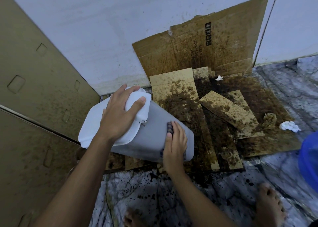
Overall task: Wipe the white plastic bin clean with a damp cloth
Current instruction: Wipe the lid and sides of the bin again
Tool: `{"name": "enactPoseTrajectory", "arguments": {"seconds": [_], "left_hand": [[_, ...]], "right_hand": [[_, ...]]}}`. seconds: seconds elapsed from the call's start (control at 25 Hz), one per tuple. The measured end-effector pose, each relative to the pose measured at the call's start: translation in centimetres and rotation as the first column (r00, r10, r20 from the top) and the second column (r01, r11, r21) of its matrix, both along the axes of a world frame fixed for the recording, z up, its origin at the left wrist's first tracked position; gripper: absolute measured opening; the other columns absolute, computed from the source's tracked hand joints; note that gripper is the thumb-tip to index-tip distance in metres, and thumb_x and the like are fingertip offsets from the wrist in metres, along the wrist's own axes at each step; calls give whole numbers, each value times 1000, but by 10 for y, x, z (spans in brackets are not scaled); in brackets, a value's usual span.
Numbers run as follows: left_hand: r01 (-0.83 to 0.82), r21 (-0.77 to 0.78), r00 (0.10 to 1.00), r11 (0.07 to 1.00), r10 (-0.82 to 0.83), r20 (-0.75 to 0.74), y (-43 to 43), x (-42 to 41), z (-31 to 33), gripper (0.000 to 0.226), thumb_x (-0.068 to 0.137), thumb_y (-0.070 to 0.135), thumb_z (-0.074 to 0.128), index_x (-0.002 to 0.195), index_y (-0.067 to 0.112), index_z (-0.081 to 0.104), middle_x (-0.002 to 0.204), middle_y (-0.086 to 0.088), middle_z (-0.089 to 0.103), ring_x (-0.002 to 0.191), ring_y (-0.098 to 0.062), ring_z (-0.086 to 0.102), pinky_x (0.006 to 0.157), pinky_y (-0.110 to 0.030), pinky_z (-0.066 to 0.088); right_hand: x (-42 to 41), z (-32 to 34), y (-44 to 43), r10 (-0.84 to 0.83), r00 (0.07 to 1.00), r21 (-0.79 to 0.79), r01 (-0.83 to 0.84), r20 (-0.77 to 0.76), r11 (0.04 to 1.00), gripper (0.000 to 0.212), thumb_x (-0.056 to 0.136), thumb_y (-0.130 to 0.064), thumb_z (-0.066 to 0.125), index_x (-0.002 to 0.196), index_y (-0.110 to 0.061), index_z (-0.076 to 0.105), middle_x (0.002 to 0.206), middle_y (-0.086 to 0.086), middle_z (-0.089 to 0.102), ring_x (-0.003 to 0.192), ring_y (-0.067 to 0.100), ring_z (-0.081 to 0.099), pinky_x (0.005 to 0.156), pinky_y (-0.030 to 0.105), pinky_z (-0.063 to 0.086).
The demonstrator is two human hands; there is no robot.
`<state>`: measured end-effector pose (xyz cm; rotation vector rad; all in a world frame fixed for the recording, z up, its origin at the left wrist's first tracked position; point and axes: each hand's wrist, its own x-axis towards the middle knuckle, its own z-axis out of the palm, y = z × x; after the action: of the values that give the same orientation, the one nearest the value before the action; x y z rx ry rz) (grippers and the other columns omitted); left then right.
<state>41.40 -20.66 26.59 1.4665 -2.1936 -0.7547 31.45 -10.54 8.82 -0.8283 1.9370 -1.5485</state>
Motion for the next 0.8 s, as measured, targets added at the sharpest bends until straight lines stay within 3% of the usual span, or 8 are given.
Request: {"name": "enactPoseTrajectory", "arguments": {"seconds": [0.24,0.44,0.6,0.72,0.8], "left_hand": [[7,-13,1000,1000,-6,17,1,-6,0,51,84,79,37,133,65,41,162,24,22,150,-9,23,118,-62,21],[9,-13,1000,1000,-9,28,3,-11,-1,51,83,80,37,132,67,40,162,25,22,151,-10,22,119,-61,21],[7,-17,1000,1000,-7,27,2,-12,-1,54,82,81,37,134,65,40,162,23,22,151,-9,22,119,-62,21],[7,-33,998,999,-4,68,5,-18,-1,60,80,84,33,135,63,39,163,24,22,152,-9,18,118,-65,18],[6,-39,995,999,-2,103,9,-22,0,66,78,86,29,138,61,39,163,24,20,152,-10,15,117,-67,15]], "right_hand": [[-30,-30,5,29,1000,102,-29,-4,994,51,103,-50,25,150,-34,38,152,-9,29,140,13,22,117,45,25],[-44,-37,6,47,994,223,-23,-103,975,58,99,-53,19,144,-24,41,134,0,32,120,18,27,109,50,32],[-46,-16,8,80,991,128,-66,-111,990,51,101,-51,25,138,-22,44,119,-5,31,107,7,29,103,44,41],[-51,23,3,152,987,18,-151,-49,988,45,103,-51,28,141,-29,41,121,-10,30,116,10,39,104,36,41],[-57,59,1,228,973,-102,-224,28,969,46,103,-54,29,145,-36,38,129,-13,30,125,4,42,101,20,40]]}}
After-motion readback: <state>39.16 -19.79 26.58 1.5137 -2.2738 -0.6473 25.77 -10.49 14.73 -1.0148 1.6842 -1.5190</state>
